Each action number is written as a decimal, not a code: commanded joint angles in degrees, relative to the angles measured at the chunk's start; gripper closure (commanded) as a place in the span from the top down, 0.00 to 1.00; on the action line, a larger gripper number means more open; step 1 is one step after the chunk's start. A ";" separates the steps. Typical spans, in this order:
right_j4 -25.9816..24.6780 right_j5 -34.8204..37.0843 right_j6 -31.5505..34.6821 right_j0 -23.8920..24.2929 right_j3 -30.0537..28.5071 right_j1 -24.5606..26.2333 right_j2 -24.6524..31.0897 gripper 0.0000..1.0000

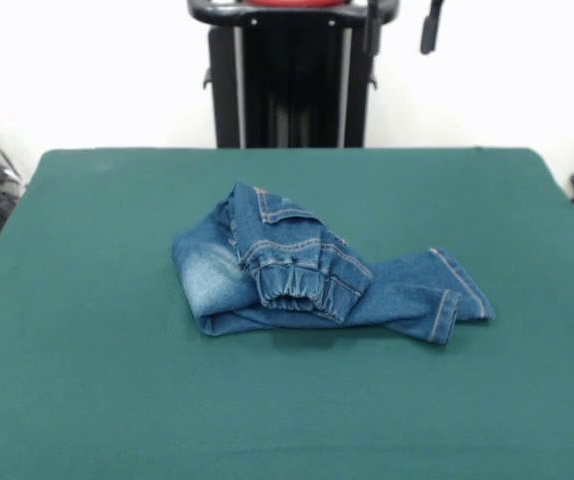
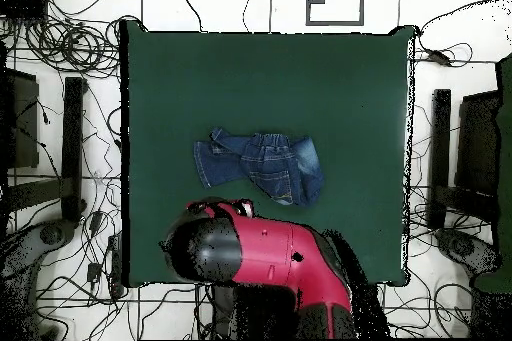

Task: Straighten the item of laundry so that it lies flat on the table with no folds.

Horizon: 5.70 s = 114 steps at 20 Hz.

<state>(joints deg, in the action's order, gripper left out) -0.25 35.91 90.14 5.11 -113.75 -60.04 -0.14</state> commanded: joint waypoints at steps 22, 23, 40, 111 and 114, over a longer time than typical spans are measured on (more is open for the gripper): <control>-0.50 18.96 3.11 2.49 21.90 15.39 4.07 1.00; -0.51 19.45 2.80 2.76 22.38 15.67 4.33 1.00; -2.58 23.19 -3.57 6.72 28.47 20.37 7.81 1.00; -10.85 11.13 -8.86 23.27 28.59 34.56 26.64 1.00; -11.26 9.51 -8.38 23.54 27.73 34.64 26.95 1.00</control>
<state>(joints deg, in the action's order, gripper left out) -8.23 50.11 90.14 28.92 -78.88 -27.27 19.82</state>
